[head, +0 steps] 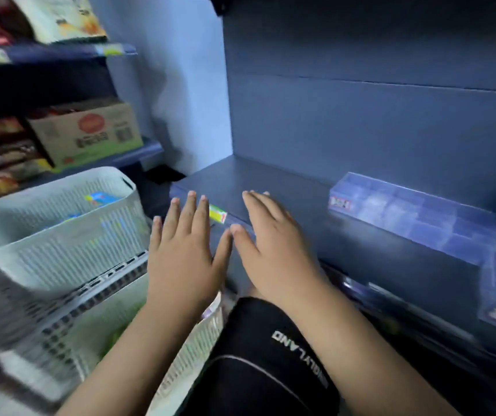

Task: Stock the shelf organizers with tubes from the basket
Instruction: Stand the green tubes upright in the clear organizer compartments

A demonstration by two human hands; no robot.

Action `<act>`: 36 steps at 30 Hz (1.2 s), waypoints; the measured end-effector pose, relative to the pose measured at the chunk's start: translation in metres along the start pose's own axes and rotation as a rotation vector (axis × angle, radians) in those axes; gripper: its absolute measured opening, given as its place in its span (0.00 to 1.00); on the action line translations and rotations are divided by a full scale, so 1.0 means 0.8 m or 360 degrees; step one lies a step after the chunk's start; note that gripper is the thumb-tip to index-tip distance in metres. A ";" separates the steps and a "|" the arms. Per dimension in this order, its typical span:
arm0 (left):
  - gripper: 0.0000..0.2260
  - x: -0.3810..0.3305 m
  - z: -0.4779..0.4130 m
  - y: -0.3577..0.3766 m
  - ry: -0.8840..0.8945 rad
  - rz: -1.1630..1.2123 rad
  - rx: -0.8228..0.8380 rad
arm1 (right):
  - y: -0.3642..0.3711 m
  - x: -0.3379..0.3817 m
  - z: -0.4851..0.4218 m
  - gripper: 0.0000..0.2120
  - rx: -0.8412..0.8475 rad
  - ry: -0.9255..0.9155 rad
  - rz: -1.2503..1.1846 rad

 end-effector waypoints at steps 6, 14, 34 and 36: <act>0.34 0.158 0.067 0.056 -0.0464 -0.0184 0.0312 | 0.195 0.021 -0.021 0.24 0.0567 0.0134 -0.0122; 0.29 0.252 0.135 0.201 -0.0858 -0.0023 0.0794 | 0.335 -0.089 0.009 0.10 0.1118 0.0529 0.0122; 0.15 0.291 0.115 0.479 -0.0710 -0.0155 0.1617 | 0.547 -0.236 -0.003 0.11 0.1897 0.0862 0.0547; 0.17 0.293 0.121 0.480 -0.0691 -0.0131 0.1614 | 0.553 -0.237 0.001 0.10 0.1929 0.0746 0.0623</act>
Point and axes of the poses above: each hand's wrist, its own z-axis away from the middle knuckle, its own y-axis out of the palm, x = y × z, the point moved 1 cm from there along -z, towards the middle knuckle, and after that the axes turned 12 degrees about -z, right-handed, at the moved point
